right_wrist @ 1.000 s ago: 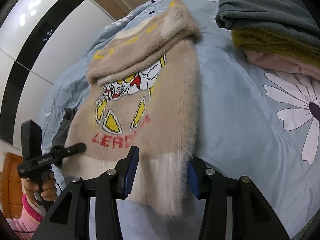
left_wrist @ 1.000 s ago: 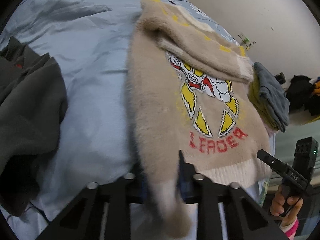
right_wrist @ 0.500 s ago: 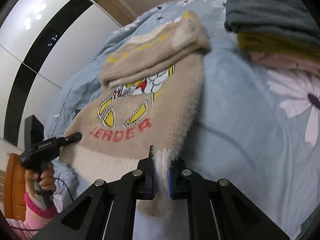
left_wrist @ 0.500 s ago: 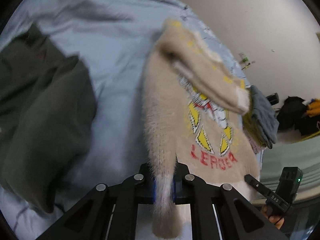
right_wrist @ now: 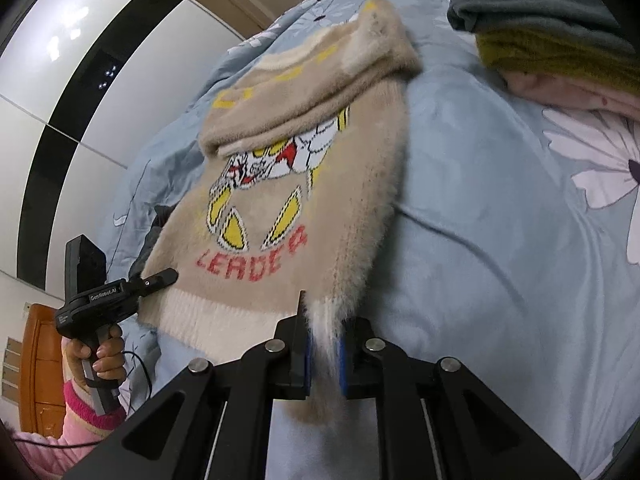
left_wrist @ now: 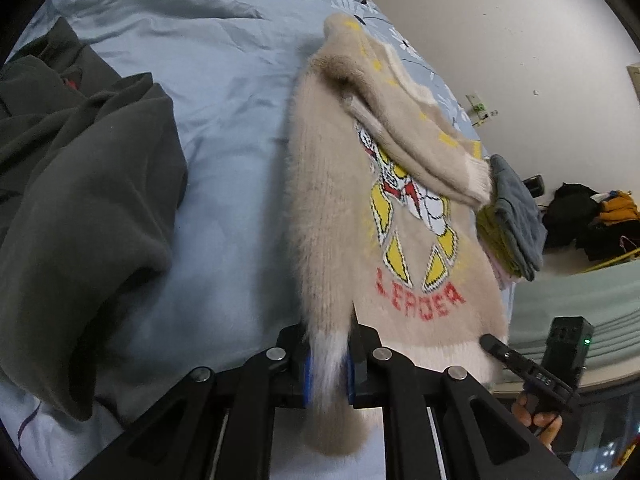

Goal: Fold clothes

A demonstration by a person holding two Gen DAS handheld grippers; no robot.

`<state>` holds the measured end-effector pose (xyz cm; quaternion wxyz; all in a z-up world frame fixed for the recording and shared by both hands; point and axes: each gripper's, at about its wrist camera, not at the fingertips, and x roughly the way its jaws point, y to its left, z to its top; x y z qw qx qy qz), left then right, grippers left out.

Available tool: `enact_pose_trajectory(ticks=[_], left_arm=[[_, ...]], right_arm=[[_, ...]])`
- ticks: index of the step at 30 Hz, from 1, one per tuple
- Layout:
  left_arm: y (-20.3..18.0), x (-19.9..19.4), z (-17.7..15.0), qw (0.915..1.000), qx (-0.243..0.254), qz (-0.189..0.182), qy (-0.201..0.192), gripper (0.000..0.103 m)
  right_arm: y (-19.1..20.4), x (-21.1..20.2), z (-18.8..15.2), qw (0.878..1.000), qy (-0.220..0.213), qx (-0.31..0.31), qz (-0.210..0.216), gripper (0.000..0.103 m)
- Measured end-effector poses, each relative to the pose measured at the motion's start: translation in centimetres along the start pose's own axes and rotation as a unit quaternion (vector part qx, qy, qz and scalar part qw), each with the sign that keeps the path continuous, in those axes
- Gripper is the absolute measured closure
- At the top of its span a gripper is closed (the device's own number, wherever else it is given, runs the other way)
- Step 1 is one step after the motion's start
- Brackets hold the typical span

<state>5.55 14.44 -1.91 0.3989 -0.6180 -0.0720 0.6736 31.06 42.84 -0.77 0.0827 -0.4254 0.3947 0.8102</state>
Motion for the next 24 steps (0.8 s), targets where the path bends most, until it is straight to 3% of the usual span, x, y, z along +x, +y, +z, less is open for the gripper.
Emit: enact_pose_trajectory(ticks=[7,10,13,17,24], left_arm=[[-0.2,-1.2,-1.1,0.9997,0.025,-0.007,0.003,0.091],[-0.4,-1.7,-0.9,0.9994,0.025,-0.025,-0.004,0.093],[-0.7,-2.5,0.2,0.9975,0.014,-0.068,-0.013,0.093],[-1.8,-2.8,3.9,0.9954,0.017,-0.092,-0.022,0.093],[-4.7,-2.4,13.3,0.9921,0.014,-0.111,-0.056,0.092]], right_arm=[[0.0,-0.4,-0.7,1.000,0.005,0.007,0.018,0.091],[-0.2,-1.2,-0.1,0.999,-0.007,0.018,0.045,0.093],[-0.5,-2.0,0.6,0.997,-0.020,0.030,0.075,0.094],[-0.7,-3.3,2.9,0.992,-0.050,0.042,0.109,0.094],[-1.0,-3.3,11.2,0.984,-0.109,0.066,0.126,0.094]])
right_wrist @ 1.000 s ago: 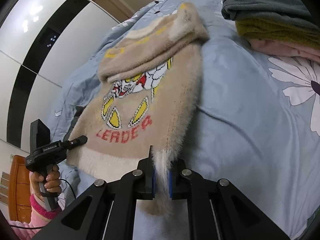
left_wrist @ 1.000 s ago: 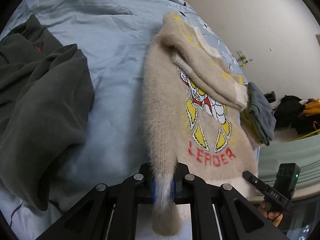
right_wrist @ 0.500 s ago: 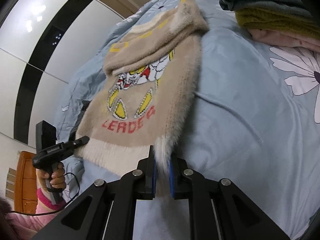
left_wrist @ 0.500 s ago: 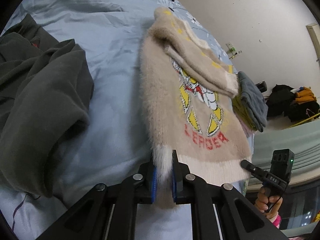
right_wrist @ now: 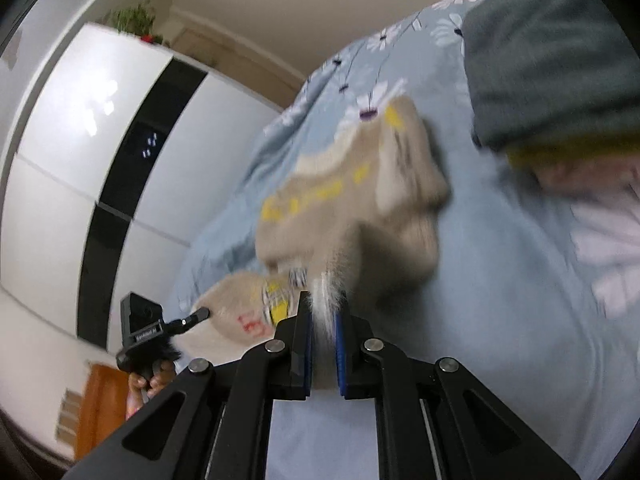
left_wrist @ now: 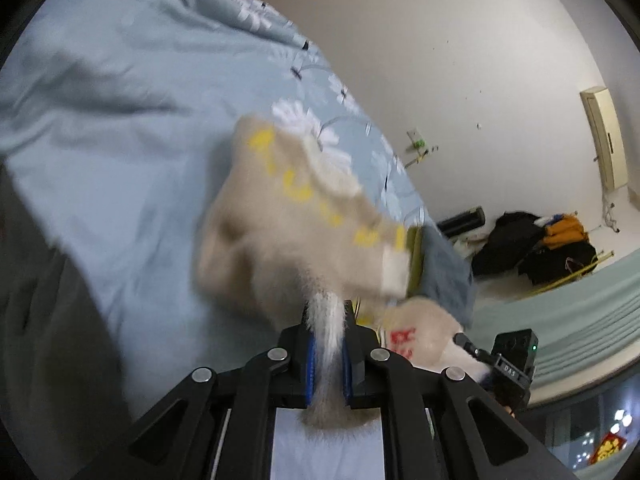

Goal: Fold clothes

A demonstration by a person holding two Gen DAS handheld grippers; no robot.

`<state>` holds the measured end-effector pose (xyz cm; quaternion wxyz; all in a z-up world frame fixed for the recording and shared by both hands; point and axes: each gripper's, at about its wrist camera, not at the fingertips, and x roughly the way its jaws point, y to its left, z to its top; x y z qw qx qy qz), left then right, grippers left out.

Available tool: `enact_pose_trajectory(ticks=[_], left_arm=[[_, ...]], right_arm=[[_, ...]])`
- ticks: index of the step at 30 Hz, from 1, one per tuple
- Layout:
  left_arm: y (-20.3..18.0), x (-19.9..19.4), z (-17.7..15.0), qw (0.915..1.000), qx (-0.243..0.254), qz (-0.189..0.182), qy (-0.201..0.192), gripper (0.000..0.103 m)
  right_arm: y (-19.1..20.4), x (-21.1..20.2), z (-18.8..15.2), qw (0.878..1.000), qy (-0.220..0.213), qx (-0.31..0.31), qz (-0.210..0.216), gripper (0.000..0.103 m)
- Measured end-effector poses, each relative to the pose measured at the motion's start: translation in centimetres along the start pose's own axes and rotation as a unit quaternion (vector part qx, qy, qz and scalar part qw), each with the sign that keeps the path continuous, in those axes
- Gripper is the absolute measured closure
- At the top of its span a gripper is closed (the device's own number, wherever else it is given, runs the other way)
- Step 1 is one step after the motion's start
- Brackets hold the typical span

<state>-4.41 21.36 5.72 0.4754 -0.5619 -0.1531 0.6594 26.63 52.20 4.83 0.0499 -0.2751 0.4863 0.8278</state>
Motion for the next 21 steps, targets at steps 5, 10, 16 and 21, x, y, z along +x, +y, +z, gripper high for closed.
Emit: enact_pose_trajectory(ticks=[5,10,16,21], left_arm=[[0.1,3.2,5.5,0.9993,-0.037,-0.009,-0.005,0.091],[2.6,7.0,9.2,0.9958,-0.091,-0.005,0.003,0.088],[6.3,10.1,10.8,0.9848,-0.170,-0.033,0.004,0.068],[6.9,9.7,10.6,0.9792,-0.188,-0.075,-0.014,0.047]], right_arm=[[0.3,3.0,5.5,1.000,-0.015,0.015,-0.010,0.094],[-1.0,6.3,9.8,0.998,-0.017,0.046,-0.028,0.091],[-4.0,8.6,11.8,0.995,-0.021,0.094,-0.039,0.087],[-4.0,8.3,11.4,0.994,-0.023,0.078,-0.067,0.070]])
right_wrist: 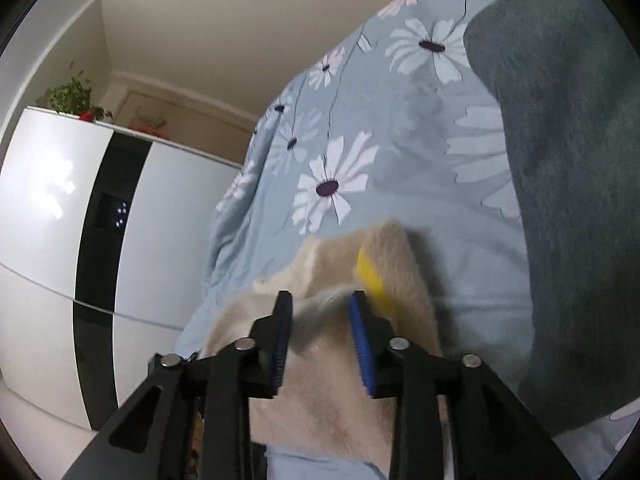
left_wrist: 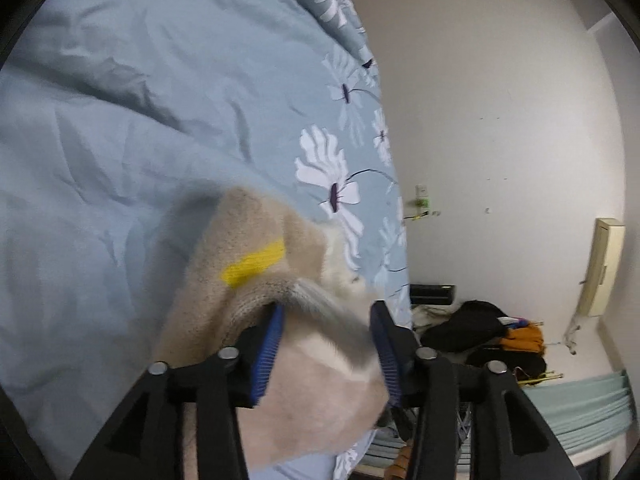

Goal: Fold clothes

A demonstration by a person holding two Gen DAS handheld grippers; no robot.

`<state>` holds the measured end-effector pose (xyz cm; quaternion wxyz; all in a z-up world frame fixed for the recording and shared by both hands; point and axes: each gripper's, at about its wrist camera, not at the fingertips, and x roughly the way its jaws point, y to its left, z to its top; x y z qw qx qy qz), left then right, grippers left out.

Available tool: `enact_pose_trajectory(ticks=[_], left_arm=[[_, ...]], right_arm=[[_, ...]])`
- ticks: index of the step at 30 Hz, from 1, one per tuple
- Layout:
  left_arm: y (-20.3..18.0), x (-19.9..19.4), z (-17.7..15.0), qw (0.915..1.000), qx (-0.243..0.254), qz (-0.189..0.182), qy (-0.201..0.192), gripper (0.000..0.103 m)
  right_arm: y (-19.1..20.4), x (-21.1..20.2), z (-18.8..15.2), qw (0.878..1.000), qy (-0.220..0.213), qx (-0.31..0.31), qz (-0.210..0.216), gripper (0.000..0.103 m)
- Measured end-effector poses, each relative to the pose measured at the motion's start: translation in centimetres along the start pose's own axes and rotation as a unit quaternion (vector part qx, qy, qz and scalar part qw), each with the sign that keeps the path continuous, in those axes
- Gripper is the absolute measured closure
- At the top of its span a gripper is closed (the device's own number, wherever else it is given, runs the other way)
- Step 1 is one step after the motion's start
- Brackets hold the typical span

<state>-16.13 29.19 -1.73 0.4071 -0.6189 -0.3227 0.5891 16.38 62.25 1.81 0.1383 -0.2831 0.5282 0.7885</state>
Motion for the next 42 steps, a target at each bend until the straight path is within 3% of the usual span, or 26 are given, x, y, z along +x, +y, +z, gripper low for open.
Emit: enact_pose_trajectory(ticks=[3,6,8,10,13,14,17,20,22,25,27,30,34,39,41,42], left_arm=[[-0.9,-1.1,-0.5,0.9996,0.024,0.003,-0.013,0.041],[-2.1,-1.9,-1.4,0.9949,0.079,0.056,-0.028,0.038],[-2.6,-1.7,-2.2,0.9844,0.123,0.122,-0.028,0.038],[-2.6,-0.7,-3.3,0.9670,0.166,0.192,-0.020,0.038],[-2.7,0.5,-4.2,0.9536,0.196,0.227,-0.020,0.041],[-2.7,0.7,-4.4,0.9512,0.202,0.232,-0.024,0.044],[-2.5,1.4,-4.4,0.9416,0.207,0.264,-0.029,0.070],[-2.4,0.7,-4.5,0.9442,0.206,0.254,-0.038,0.080],[-2.8,-0.5,-4.7,0.9496,0.212,0.224,-0.056,0.086],[-3.5,-2.4,-5.0,0.9554,0.221,0.178,-0.082,0.089],[-3.1,-2.6,-4.5,0.9600,0.215,0.159,-0.083,0.089],[-0.7,-0.7,-3.3,0.9580,0.196,0.199,-0.065,0.090],[1.5,-0.2,-2.7,0.9700,0.154,0.179,-0.060,0.090],[0.6,-0.5,-2.9,0.9692,0.168,0.175,-0.046,0.088],[0.6,-0.6,-3.0,0.9717,0.165,0.164,-0.040,0.084],[0.8,-0.5,-3.0,0.9723,0.164,0.163,-0.035,0.074]], right_arm=[[-0.1,-0.2,-0.2,1.000,-0.003,-0.010,-0.017,0.070],[-0.1,-0.3,-0.5,0.999,-0.007,-0.020,-0.033,0.070],[-0.2,-0.1,-1.4,0.998,0.005,-0.037,-0.052,0.070],[-0.3,0.3,-2.1,0.997,0.015,-0.051,-0.062,0.070],[-0.2,1.0,-2.6,0.995,0.018,-0.066,-0.068,0.070],[-0.1,1.2,-2.7,0.995,0.017,-0.073,-0.071,0.072],[0.6,1.5,-2.9,0.991,0.012,-0.096,-0.092,0.086],[1.2,1.5,-2.8,0.989,0.008,-0.108,-0.099,0.090],[1.7,0.9,-2.8,0.989,-0.005,-0.113,-0.092,0.091],[2.5,-1.2,-2.7,0.989,-0.054,-0.126,-0.055,0.092],[2.4,-1.7,-2.4,0.987,-0.068,-0.131,-0.055,0.092],[0.7,-0.1,-2.3,0.990,-0.049,-0.110,-0.075,0.092],[-1.6,2.1,-2.2,0.992,-0.021,-0.080,-0.099,0.092],[-0.3,2.0,-2.3,0.986,-0.015,-0.119,-0.118,0.091],[0.4,1.5,-2.7,0.985,-0.016,-0.131,-0.112,0.090],[0.8,1.2,-3.0,0.985,-0.018,-0.135,-0.109,0.088]])
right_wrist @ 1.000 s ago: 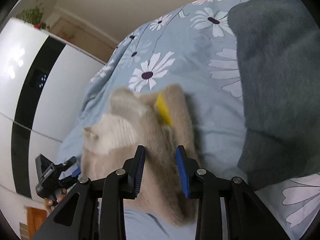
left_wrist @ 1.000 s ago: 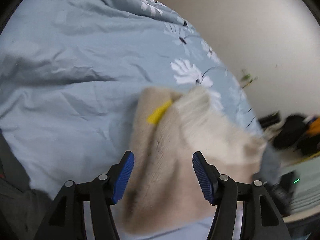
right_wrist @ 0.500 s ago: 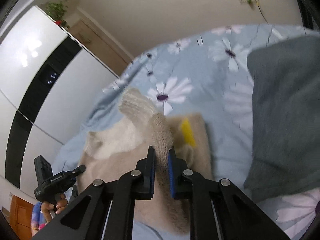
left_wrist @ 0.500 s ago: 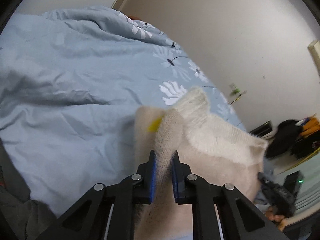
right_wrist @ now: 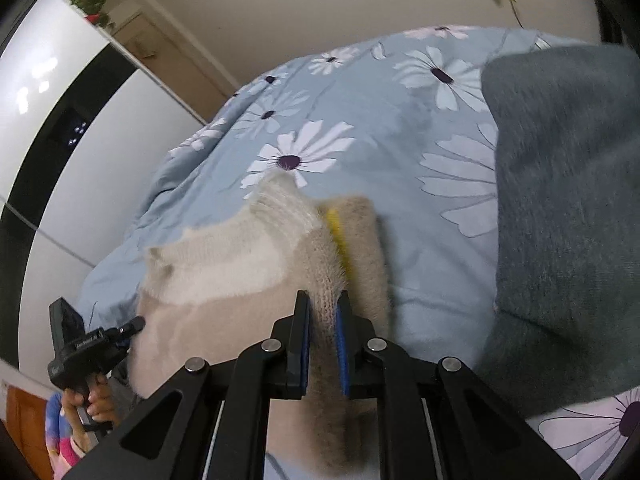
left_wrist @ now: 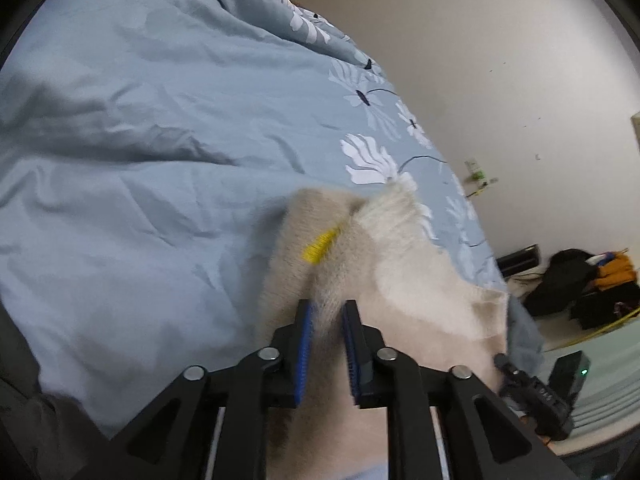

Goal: Fold clothes

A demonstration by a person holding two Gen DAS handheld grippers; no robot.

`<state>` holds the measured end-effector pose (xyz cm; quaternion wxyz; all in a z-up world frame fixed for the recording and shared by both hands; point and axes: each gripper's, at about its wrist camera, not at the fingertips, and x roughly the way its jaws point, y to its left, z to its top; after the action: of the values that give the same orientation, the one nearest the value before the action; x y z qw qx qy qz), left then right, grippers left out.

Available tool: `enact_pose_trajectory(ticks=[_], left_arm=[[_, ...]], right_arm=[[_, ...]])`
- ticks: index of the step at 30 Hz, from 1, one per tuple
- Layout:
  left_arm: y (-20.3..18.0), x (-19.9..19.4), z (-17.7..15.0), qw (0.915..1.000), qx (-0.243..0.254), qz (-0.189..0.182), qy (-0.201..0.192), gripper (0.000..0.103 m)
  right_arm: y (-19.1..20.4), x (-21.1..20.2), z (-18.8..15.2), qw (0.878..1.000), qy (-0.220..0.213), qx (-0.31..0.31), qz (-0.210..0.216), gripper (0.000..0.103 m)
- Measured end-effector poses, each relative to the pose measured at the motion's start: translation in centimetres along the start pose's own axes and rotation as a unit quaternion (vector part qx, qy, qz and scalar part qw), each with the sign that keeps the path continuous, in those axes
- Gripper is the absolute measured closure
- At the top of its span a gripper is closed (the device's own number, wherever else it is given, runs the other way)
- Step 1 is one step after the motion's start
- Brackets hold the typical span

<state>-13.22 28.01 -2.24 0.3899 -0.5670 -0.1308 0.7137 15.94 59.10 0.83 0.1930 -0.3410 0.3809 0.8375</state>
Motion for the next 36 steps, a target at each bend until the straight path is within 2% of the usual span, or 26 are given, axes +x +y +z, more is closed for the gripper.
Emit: enact_pose_trajectory(ticks=[1,3,5,7,11,13,17,19,21,25,26,28,29,30,33,36], left_arm=[[0.1,0.2,-0.1,1.0000,-0.001,-0.002,0.005,0.055],[0.3,0.5,-0.3,0.9999,-0.003,-0.006,0.014,0.039],[0.6,0.9,-0.4,0.9997,-0.005,-0.010,0.023,0.038],[0.8,1.2,-0.6,0.9994,-0.008,-0.014,0.032,0.032],[1.1,2.2,-0.9,0.9985,-0.015,-0.032,0.042,0.030],[1.1,2.7,-1.0,0.9978,-0.020,-0.046,0.043,0.030],[0.7,2.7,-1.3,0.9985,-0.013,-0.041,0.035,0.035],[0.2,2.2,-1.5,0.9992,-0.007,-0.031,0.026,0.057],[-0.5,1.4,-1.8,0.9997,0.004,-0.021,0.013,0.067],[1.3,-1.0,-1.1,0.9997,-0.018,-0.012,-0.006,0.071],[1.7,-1.5,-1.0,0.9996,-0.024,-0.010,-0.010,0.072],[2.7,-2.7,-0.6,0.9992,-0.035,-0.005,-0.020,0.072],[3.1,-3.3,-0.4,0.9989,-0.041,-0.003,-0.024,0.072],[3.6,-3.9,-0.3,0.9985,-0.047,-0.001,-0.029,0.072],[4.9,-4.4,-0.3,0.9976,-0.066,-0.003,-0.022,0.072],[5.1,-4.0,-0.5,0.9982,-0.056,0.014,-0.019,0.070]], right_arm=[[0.3,-0.4,-0.2,1.000,-0.002,-0.003,0.003,0.088],[1.0,-1.5,-0.8,1.000,-0.006,-0.018,0.005,0.088],[1.6,-2.5,-1.4,0.999,-0.008,-0.034,0.005,0.087],[1.8,-3.1,-1.9,0.999,-0.007,-0.046,0.002,0.086],[1.1,-3.3,-2.2,0.999,-0.006,-0.037,-0.009,0.086],[0.5,-3.6,-2.4,1.000,-0.007,-0.022,-0.006,0.086],[0.1,-3.9,-3.5,1.000,-0.003,-0.015,0.005,0.086],[-0.2,-4.1,-4.3,1.000,0.001,-0.012,0.005,0.085],[-0.6,-4.1,-5.0,1.000,0.006,-0.005,0.006,0.085],[-0.9,-4.2,-6.0,1.000,0.014,0.005,0.012,0.084],[-0.8,-4.3,-6.1,1.000,0.014,0.003,0.014,0.082],[-0.5,-4.6,-6.3,1.000,0.012,-0.003,0.019,0.066],[-0.4,-4.5,-6.4,1.000,0.015,-0.005,0.026,0.053],[-0.2,-4.3,-6.5,0.999,0.019,-0.006,0.036,0.049],[0.3,-2.7,-6.5,0.998,0.037,-0.008,0.055,0.044],[1.1,-0.3,-6.3,0.996,0.059,0.002,0.073,0.041]])
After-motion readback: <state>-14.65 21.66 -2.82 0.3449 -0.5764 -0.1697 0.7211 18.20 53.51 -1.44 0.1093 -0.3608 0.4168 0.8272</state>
